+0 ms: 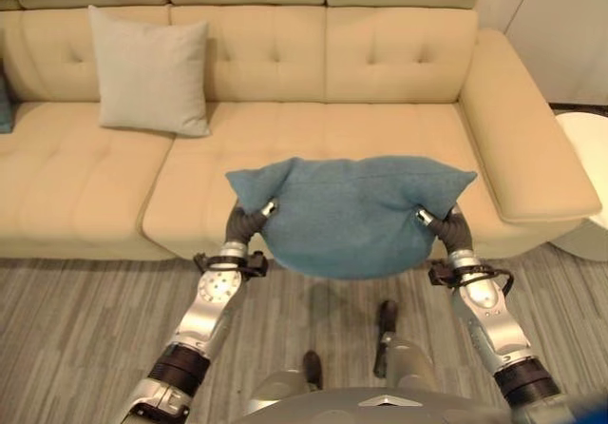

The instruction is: Pick up all the scattered cushions and arrange them neatly on the sofa.

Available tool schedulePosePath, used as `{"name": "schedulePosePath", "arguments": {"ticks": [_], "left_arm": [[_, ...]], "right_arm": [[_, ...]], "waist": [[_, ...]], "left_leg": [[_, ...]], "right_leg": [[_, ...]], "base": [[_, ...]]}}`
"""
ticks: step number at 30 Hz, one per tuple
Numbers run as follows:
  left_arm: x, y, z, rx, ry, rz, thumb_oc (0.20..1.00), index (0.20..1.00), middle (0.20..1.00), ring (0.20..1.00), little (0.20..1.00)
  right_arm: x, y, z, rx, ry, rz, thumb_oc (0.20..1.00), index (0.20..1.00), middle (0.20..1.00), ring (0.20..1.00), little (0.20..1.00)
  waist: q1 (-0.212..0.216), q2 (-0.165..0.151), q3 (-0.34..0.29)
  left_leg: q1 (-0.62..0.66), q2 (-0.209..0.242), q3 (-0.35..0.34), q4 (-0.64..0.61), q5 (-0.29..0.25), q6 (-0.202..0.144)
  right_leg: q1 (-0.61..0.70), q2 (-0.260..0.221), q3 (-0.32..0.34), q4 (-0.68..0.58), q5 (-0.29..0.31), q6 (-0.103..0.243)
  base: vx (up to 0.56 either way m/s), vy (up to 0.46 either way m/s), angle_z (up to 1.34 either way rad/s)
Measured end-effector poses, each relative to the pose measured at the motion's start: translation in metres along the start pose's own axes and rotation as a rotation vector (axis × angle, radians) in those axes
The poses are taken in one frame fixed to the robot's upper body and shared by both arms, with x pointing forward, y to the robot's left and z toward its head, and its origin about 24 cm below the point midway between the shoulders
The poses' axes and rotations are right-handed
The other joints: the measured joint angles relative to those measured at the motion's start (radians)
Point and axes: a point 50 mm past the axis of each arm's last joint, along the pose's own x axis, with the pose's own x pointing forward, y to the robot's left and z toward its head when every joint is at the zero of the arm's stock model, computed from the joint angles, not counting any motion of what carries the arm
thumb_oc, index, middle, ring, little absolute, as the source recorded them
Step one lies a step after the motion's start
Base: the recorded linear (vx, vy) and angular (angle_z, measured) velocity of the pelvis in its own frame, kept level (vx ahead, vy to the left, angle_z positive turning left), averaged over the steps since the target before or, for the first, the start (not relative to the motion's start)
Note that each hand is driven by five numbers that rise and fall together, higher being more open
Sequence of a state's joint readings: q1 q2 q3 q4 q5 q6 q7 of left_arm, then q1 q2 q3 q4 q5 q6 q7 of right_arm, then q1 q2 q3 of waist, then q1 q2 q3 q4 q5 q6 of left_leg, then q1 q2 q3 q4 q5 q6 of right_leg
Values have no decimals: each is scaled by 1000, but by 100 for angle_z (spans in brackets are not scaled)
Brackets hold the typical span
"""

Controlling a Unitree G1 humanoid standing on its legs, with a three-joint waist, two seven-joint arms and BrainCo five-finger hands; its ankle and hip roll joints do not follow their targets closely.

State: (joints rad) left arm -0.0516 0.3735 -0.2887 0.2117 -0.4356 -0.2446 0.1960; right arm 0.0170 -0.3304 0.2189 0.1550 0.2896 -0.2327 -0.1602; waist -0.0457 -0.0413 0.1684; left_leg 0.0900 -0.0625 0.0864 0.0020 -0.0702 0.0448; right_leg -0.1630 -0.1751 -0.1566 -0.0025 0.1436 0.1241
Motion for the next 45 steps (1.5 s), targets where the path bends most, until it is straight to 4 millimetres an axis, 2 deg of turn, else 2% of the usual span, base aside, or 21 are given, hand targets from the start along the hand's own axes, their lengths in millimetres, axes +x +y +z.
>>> {"name": "schedulePosePath", "arguments": {"ticks": [1, 2, 4, 7, 11, 14, 18, 19, 20, 21, 24, 26, 28, 30, 33, 35, 36, 37, 39, 40, 45], "left_arm": [[-2, -4, -3, -22, 8, 3, 200, 200, 200, 200, 200], [-3, -9, -5, -53, 11, 3, 200, 200, 200, 200, 200], [-2, -17, -5, -84, 10, -4, 200, 200, 200, 200, 200], [-2, -14, -3, -74, 5, -9, 200, 200, 200, 200, 200], [0, -19, 3, -75, -22, -48, 200, 200, 200, 200, 200], [-1, -18, 2, -70, -17, -50, 200, 200, 200, 200, 200], [-3, -17, 0, -68, -8, -46, 200, 200, 200, 200, 200], [-5, -16, -1, -64, -1, -47, 200, 200, 200, 200, 200], [-5, -14, -1, -56, 2, -44, 200, 200, 200, 200, 200], [-5, -13, -2, -55, 3, -40, 200, 200, 200, 200, 200], [-3, -8, 2, -45, -11, -29, 200, 200, 200, 200, 200], [0, -4, 8, -37, -31, -20, 200, 200, 200, 200, 200], [4, -1, 12, -20, -47, -24, 200, 200, 200, 200, 200], [4, 6, 15, -3, -56, -9, 200, 200, 200, 200, 200], [4, 11, 16, 5, -58, 2, 200, 200, 200, 200, 200], [0, 13, 13, 3, -48, 13, 200, 200, 200, 200, 200], [-7, 14, 8, -3, -30, 17, 200, 200, 200, 200, 200], [-10, 16, 6, 1, -20, 20, 200, 200, 200, 200, 200], [-12, 13, 2, -16, -7, 24, 200, 200, 200, 200, 200], [-17, 7, -3, -42, 8, 11, 200, 200, 200, 200, 200], [3, -10, 14, -42, -51, -53, 200, 200, 200, 200, 200]], "right_arm": [[0, -3, 1, -10, -1, -3, 200, 200, 200, 200, 200], [1, -7, 2, -18, -6, -10, 200, 200, 200, 200, 200], [1, -14, 3, -22, -10, -36, 200, 200, 200, 200, 200], [9, -12, 12, -18, -47, -29, 200, 200, 200, 200, 200], [11, -18, 17, -1, -66, -57, 200, 200, 200, 200, 200], [11, -18, 15, -4, -57, -57, 200, 200, 200, 200, 200], [10, -17, 13, -6, -50, -51, 200, 200, 200, 200, 200], [10, -17, 13, -7, -48, -48, 200, 200, 200, 200, 200], [10, -13, 11, 9, -44, -47, 200, 200, 200, 200, 200], [10, -11, 11, 21, -45, -49, 200, 200, 200, 200, 200], [11, -7, 14, 27, -55, -38, 200, 200, 200, 200, 200], [13, -3, 15, 36, -63, -27, 200, 200, 200, 200, 200], [14, 0, 16, 37, -67, -16, 200, 200, 200, 200, 200], [14, 5, 16, 36, -67, 6, 200, 200, 200, 200, 200], [14, 7, 15, 17, -62, 23, 200, 200, 200, 200, 200], [12, 7, 13, 16, -51, 29, 200, 200, 200, 200, 200], [9, 7, 9, 15, -34, 36, 200, 200, 200, 200, 200], [9, 7, 8, 13, -32, 42, 200, 200, 200, 200, 200], [10, 5, 9, 3, -32, 43, 200, 200, 200, 200, 200], [11, -1, 10, -11, -34, 33, 200, 200, 200, 200, 200], [17, -14, 20, -24, -73, -35, 200, 200, 200, 200, 200]], "waist": [[8, 11, -3], [18, 26, -7], [3, 8, -6], [48, 2, 0], [40, -29, 16], [51, -11, 27], [54, 6, 31], [43, 32, 23], [36, 13, 22], [38, 9, 22], [40, 18, 23], [41, 18, 24], [41, 14, 24], [46, 16, 24], [63, 15, 24], [60, 11, 22], [66, -9, 10], [73, -36, -7], [76, -19, -8], [66, 11, -20], [33, 30, -17]], "left_leg": [[6, 18, -22, 7, -8, -20], [-13, 43, -42, 27, -11, -45], [-110, 60, -59, 212, -17, -98], [-205, 122, -39, 428, -33, -117], [-292, 123, 47, 239, -27, -107], [-341, 177, 108, 81, 105, -125], [-307, 176, 94, 59, 144, -117], [-261, 175, 73, 25, 216, -51], [-250, 154, 73, 24, 207, -59], [-230, 137, 78, 18, 189, -33], [-155, 97, 132, 2, 147, 9], [-124, 76, 148, 4, 123, 25], [-104, 53, 151, 2, 101, 35], [-89, 42, 156, -10, 97, 33], [-72, 41, 148, -28, 91, 25], [-65, 38, 136, -29, 85, 14], [-54, 33, 123, -25, 78, 1], [-55, 19, 121, -22, 75, -11], [-57, 36, 116, -20, 73, -19], [-56, 100, 91, -36, 88, -59], [-74, 154, 57, -50, 109, -99]], "right_leg": [[16, 18, 3, -2, 28, -49], [32, 36, -23, -6, 12, -57], [73, 35, -115, -19, -11, -103], [115, 96, -123, -22, -81, -152], [137, 104, -134, -73, -90, -168], [175, 158, -132, -88, -101, -174], [228, 187, -103, -83, -137, -155], [244, 199, -90, -54, -176, -127], [241, 175, -85, -33, -192, -114], [233, 155, -73, 10, -207, -108], [138, 68, -60, 297, -279, -28], [76, 19, -49, 465, -310, 2], [42, -20, -40, 511, -317, 8], [26, -51, -23, 436, -310, 16], [28, -100, -22, 221, -223, 53], [40, -104, -21, 192, -178, 56], [71, -94, -23, 143, -148, 55], [84, -82, -20, 99, -118, 22], [95, -68, -25, 87, -107, 21], [144, 1, -57, 2, -87, -6], [178, 70, -104, -88, -59, -47]], "base": [[243, -305, 75], [188, -242, 89], [85, -138, 115], [207, -147, 15], [186, 10, 12], [187, 44, -22], [194, 101, -34], [293, 237, -28], [358, 318, -24], [126, 134, -28], [101, 158, -39], [97, 95, -8], [120, 38, -1], [137, -59, -1], [139, -95, 7], [109, -96, 26], [91, -136, 23], [55, -94, 16], [83, -155, 9], [93, -197, 9], [38, -100, 16]]}}
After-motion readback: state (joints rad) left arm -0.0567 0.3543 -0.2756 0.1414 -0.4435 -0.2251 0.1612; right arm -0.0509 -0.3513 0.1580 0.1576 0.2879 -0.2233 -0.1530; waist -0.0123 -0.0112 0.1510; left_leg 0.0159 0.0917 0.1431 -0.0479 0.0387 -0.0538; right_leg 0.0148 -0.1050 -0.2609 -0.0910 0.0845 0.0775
